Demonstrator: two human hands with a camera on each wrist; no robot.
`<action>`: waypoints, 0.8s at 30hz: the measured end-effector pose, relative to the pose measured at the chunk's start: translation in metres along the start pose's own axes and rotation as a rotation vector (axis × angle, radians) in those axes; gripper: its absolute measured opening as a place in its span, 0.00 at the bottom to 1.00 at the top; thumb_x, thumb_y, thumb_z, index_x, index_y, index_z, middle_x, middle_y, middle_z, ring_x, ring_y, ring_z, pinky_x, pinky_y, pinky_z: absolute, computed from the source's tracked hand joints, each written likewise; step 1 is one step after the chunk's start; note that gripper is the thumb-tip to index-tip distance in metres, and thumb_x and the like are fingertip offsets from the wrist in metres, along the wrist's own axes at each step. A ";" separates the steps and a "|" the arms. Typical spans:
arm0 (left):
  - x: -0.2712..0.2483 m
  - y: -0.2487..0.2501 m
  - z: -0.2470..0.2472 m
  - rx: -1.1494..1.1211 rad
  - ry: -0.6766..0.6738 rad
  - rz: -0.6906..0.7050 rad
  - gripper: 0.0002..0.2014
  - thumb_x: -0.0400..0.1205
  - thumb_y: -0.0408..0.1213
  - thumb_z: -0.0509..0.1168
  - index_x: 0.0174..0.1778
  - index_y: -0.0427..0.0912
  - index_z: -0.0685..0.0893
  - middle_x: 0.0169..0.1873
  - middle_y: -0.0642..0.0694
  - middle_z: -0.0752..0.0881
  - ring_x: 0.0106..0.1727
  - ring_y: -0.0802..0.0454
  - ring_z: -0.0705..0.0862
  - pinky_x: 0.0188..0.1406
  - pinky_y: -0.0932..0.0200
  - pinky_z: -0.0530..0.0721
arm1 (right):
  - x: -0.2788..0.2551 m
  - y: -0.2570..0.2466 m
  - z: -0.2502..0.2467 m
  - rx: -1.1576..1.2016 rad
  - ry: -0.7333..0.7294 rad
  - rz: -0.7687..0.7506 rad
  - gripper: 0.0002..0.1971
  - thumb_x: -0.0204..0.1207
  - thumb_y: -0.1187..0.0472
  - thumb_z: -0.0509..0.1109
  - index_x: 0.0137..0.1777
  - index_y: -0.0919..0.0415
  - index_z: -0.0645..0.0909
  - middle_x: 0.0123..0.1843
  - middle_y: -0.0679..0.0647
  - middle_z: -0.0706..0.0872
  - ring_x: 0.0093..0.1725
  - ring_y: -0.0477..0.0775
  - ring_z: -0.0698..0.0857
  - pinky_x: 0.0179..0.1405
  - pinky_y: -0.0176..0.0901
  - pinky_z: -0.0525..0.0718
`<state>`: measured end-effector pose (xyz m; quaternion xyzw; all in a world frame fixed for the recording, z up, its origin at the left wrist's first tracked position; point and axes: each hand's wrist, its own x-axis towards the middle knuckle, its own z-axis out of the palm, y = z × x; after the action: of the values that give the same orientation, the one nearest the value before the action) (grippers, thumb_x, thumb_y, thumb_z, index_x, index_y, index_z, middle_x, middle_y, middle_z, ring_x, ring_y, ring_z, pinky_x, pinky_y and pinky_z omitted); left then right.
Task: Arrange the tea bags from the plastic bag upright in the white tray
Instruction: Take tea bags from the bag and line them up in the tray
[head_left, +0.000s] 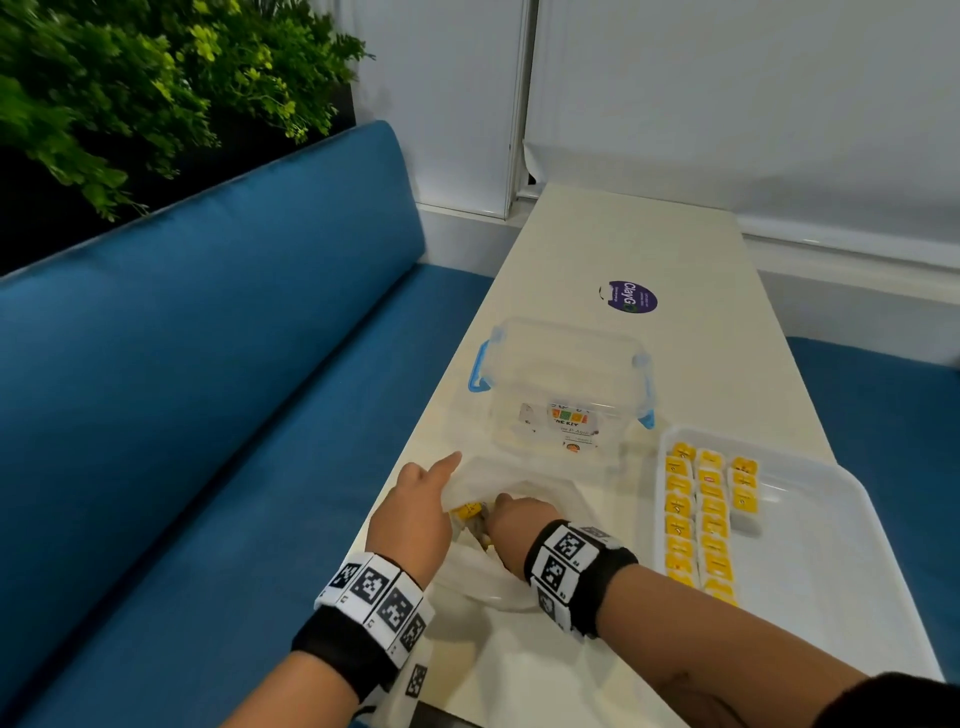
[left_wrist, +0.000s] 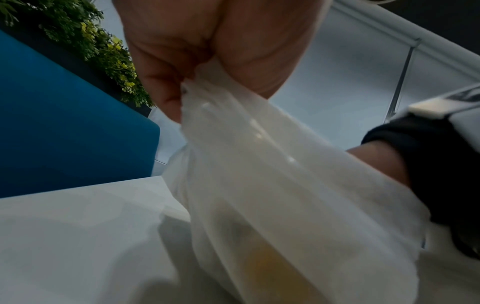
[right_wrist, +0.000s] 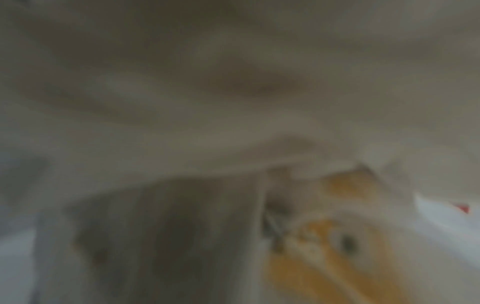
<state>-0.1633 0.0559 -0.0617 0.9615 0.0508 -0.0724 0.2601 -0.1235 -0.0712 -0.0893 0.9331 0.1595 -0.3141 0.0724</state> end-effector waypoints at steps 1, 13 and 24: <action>0.000 -0.001 0.001 0.012 -0.011 -0.004 0.35 0.79 0.25 0.54 0.79 0.61 0.59 0.58 0.48 0.71 0.40 0.52 0.75 0.37 0.60 0.76 | -0.001 0.002 -0.001 -0.005 0.008 -0.032 0.21 0.75 0.63 0.68 0.68 0.67 0.73 0.63 0.62 0.77 0.61 0.65 0.81 0.52 0.50 0.79; 0.012 -0.005 0.005 -0.046 -0.104 -0.055 0.32 0.81 0.35 0.58 0.81 0.56 0.57 0.67 0.43 0.70 0.61 0.44 0.79 0.54 0.54 0.78 | -0.044 0.030 -0.024 0.622 0.425 -0.354 0.08 0.67 0.66 0.76 0.44 0.57 0.83 0.44 0.47 0.78 0.44 0.47 0.76 0.40 0.34 0.72; -0.001 0.069 -0.042 -1.133 -0.088 0.072 0.27 0.70 0.50 0.61 0.67 0.65 0.70 0.71 0.52 0.73 0.70 0.54 0.72 0.71 0.52 0.67 | -0.100 0.085 -0.089 1.181 0.649 -0.383 0.16 0.64 0.73 0.79 0.32 0.53 0.78 0.30 0.46 0.79 0.25 0.36 0.75 0.25 0.29 0.76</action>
<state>-0.1497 0.0180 0.0080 0.6689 0.0379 -0.0651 0.7395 -0.1194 -0.1549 0.0447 0.8184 0.1376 -0.0611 -0.5546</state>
